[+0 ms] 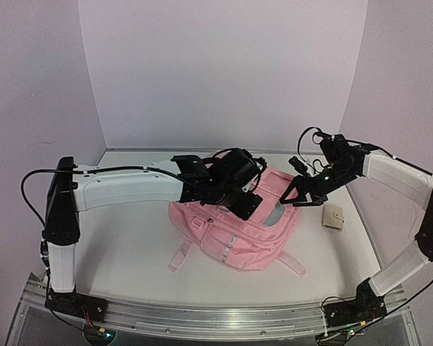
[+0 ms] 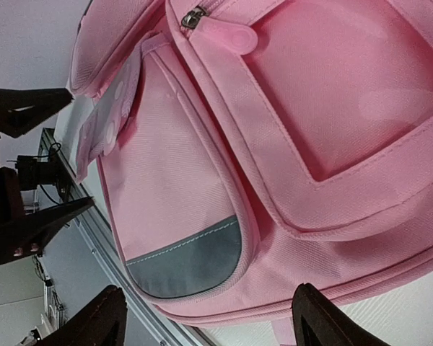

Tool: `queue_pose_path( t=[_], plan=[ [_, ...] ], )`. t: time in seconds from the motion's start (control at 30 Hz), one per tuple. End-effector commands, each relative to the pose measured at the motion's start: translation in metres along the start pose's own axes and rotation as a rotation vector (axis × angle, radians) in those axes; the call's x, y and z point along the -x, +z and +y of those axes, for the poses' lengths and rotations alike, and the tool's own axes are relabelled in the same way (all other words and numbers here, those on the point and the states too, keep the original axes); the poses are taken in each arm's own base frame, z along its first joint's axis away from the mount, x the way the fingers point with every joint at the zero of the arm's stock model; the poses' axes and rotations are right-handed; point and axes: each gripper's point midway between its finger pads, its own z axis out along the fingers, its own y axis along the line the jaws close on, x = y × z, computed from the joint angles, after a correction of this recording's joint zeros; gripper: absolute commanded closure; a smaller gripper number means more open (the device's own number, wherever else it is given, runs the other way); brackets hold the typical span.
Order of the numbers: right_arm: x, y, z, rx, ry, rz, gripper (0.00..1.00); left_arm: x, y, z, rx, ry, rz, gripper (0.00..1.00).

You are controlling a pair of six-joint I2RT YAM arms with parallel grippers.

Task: Pack the student bag
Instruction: Adjust the student bag at the center of the board.

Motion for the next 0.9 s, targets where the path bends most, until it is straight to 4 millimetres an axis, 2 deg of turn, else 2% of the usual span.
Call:
queue_pose_path(
  t=[0.0,0.07,0.13,0.27,0.37,0.5,0.6,0.77,0.87],
  plan=[
    [0.001,0.004,0.010,0.077,0.019,0.015,0.24,-0.001,0.006,0.006,0.105,0.119,0.062,0.35],
    [0.000,0.008,0.010,0.080,0.020,0.028,0.25,-0.002,0.010,0.011,0.150,0.134,0.075,0.44],
    [-0.004,0.013,0.001,0.043,0.020,0.042,0.25,0.001,0.007,0.019,0.203,0.139,0.073,0.51],
    [-0.003,0.016,-0.037,-0.161,0.024,0.048,0.30,0.008,-0.007,0.031,0.243,0.121,0.050,0.63],
    [-0.001,0.015,-0.044,-0.199,0.025,0.044,0.30,0.010,-0.016,0.039,0.263,0.112,0.044,0.81],
    [-0.004,0.018,-0.052,-0.232,0.032,0.056,0.31,0.007,-0.019,0.054,0.295,0.089,0.053,0.99],
    [-0.004,0.018,-0.055,-0.247,0.033,0.059,0.31,0.009,-0.024,0.066,0.290,0.030,0.042,1.00],
    [-0.004,0.018,-0.060,-0.274,0.029,0.062,0.31,0.013,-0.032,0.081,0.137,-0.132,-0.008,1.00],
    [-0.005,0.019,-0.064,-0.287,0.028,0.068,0.31,0.009,-0.034,0.104,0.096,-0.243,-0.028,1.00]
  ],
)
